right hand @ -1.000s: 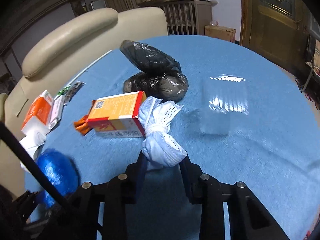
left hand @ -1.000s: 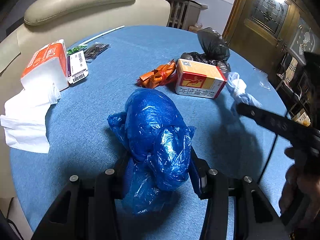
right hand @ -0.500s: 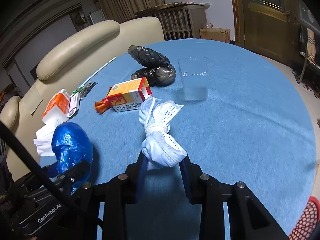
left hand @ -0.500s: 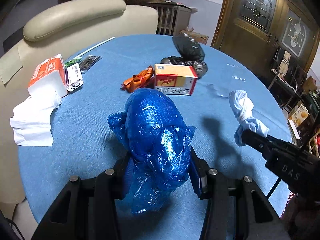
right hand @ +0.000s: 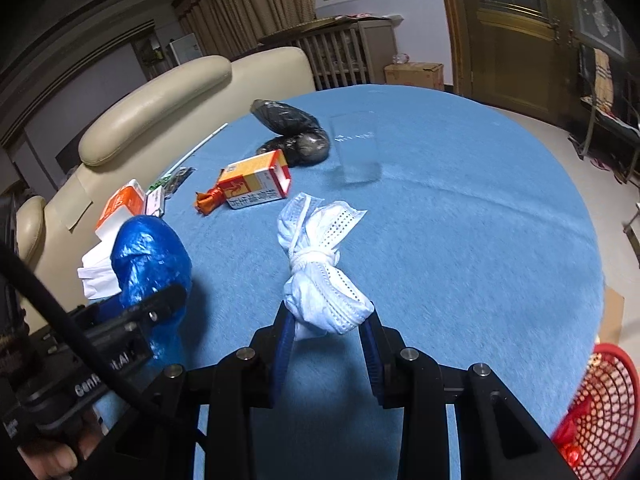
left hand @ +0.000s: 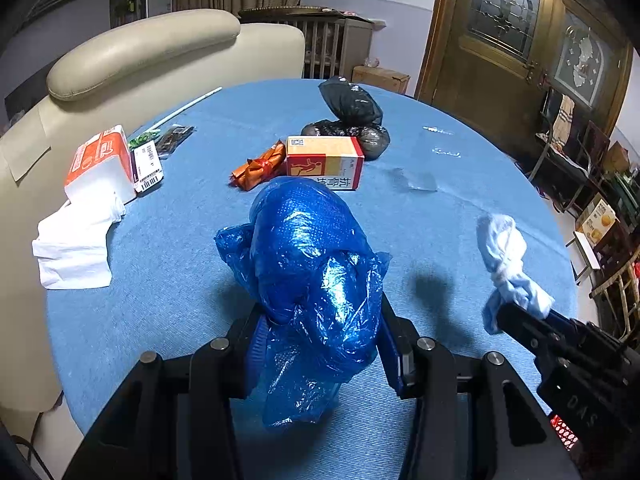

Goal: Collect trash
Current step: 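Lift the blue bag and white mask off the table with both tools, then carry the blue bag and white mask over the red wastebasket with both tools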

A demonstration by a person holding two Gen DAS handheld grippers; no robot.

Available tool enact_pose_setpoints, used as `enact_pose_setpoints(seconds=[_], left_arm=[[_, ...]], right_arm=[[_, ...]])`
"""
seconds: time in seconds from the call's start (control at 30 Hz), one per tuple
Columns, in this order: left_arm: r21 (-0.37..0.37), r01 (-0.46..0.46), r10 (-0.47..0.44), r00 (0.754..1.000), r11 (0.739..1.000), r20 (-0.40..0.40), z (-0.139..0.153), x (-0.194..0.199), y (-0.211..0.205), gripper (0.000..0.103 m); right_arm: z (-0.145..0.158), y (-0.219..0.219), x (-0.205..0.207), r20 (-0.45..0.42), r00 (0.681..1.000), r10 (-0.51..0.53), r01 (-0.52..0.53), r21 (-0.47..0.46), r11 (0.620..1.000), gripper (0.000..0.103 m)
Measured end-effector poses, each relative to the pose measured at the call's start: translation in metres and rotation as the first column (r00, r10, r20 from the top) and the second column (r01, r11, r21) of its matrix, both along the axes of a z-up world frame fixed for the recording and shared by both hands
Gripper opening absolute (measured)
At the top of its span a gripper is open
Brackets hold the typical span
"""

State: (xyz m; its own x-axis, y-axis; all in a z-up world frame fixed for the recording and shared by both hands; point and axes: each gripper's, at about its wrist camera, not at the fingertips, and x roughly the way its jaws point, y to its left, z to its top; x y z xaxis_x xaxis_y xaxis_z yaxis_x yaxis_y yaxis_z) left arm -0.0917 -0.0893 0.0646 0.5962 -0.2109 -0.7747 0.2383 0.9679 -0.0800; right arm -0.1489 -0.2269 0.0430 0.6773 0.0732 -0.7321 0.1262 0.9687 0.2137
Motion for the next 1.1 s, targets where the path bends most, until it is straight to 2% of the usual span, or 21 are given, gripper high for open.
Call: enact_pose_setpoints(seconds=[0.6, 1.1], left_arm=[[0.015, 0.107, -0.108, 0.994, 0.994, 0.017, 0.005, -0.028, -0.048, 0.05], [0.02, 0.225, -0.226, 0.974, 0.974, 0.028, 0.005, -0.061, -0.089, 0.05]], right_arm=[[0.003, -0.045, -0.058, 0.0, 0.987, -0.163, 0.163, -0.022, 0.986, 0.035], [0.004, -0.076, -0.109, 0.001, 0.966, -0.258, 0.258, -0.018, 0.966, 0.035]])
